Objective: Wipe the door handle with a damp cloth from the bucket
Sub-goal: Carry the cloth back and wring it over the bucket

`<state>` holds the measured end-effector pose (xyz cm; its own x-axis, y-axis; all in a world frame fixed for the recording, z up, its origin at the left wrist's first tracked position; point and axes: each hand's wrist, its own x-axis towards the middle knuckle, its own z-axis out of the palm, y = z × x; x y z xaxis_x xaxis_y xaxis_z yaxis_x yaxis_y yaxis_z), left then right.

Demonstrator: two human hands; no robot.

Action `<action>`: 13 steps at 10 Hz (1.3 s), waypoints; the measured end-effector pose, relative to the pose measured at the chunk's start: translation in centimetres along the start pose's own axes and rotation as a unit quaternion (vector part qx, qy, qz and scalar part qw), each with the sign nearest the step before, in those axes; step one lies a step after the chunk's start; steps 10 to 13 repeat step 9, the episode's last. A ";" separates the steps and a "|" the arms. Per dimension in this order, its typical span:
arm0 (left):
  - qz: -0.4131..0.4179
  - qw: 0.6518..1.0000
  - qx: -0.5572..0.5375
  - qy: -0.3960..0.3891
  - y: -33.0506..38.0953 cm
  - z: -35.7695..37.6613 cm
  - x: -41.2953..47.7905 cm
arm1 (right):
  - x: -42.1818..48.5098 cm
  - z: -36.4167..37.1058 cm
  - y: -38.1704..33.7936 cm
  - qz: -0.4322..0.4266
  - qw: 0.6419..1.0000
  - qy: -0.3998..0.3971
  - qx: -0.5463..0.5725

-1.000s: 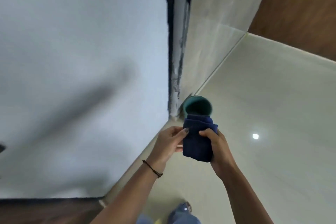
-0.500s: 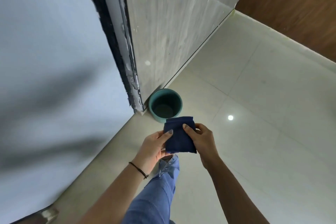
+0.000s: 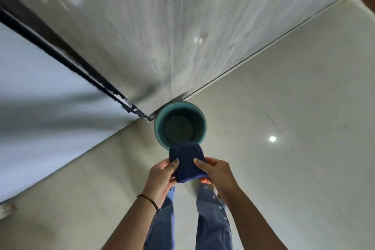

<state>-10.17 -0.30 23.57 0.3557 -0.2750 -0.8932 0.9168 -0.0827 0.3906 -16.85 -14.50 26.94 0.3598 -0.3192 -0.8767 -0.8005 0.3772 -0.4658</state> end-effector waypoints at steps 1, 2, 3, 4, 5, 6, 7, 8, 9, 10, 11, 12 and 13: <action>0.001 0.999 -0.029 0.035 -1.6 0.1 7.3 | 8.2 -0.6 0.2 0.026 0.997 -0.059 -0.050; -0.001 0.996 -0.062 0.057 -3.3 0.4 14.2 | 16.6 -0.8 1.0 -0.019 0.992 -0.071 -0.104; 0.015 0.992 -0.090 0.087 -4.6 0.8 20.7 | 23.8 0.3 2.2 -0.049 0.988 -0.048 -0.141; 0.027 0.986 -0.102 0.131 -5.8 0.0 28.4 | 30.8 2.6 4.3 -0.028 0.989 -0.048 -0.138; 0.015 0.978 -0.055 0.199 -6.6 -1.8 35.6 | 36.9 5.1 6.5 0.022 0.994 -0.045 -0.102; 0.000 0.974 -0.009 0.227 -7.5 -2.9 41.4 | 42.2 6.7 7.6 0.005 0.993 -0.003 -0.117; -0.006 0.972 0.017 0.236 -8.6 -3.4 45.6 | 45.8 7.3 8.5 -0.011 0.989 0.027 -0.148; -0.021 0.965 0.036 0.258 -8.7 -4.0 47.0 | 46.1 7.0 8.7 0.011 0.986 0.040 -0.164; -0.002 0.961 0.071 0.268 -8.7 -4.0 45.1 | 43.5 6.0 9.0 0.016 0.979 0.056 -0.194; -0.002 0.961 0.071 0.268 -8.7 -4.0 45.1 | 43.5 6.0 9.0 0.016 0.979 0.056 -0.194; -0.002 0.961 0.071 0.268 -8.7 -4.0 45.1 | 43.5 6.0 9.0 0.016 0.979 0.056 -0.194; -0.002 0.961 0.071 0.268 -8.7 -4.0 45.1 | 43.5 6.0 9.0 0.016 0.979 0.056 -0.194; -0.002 0.961 0.071 0.268 -8.7 -4.0 45.1 | 43.5 6.0 9.0 0.016 0.979 0.056 -0.194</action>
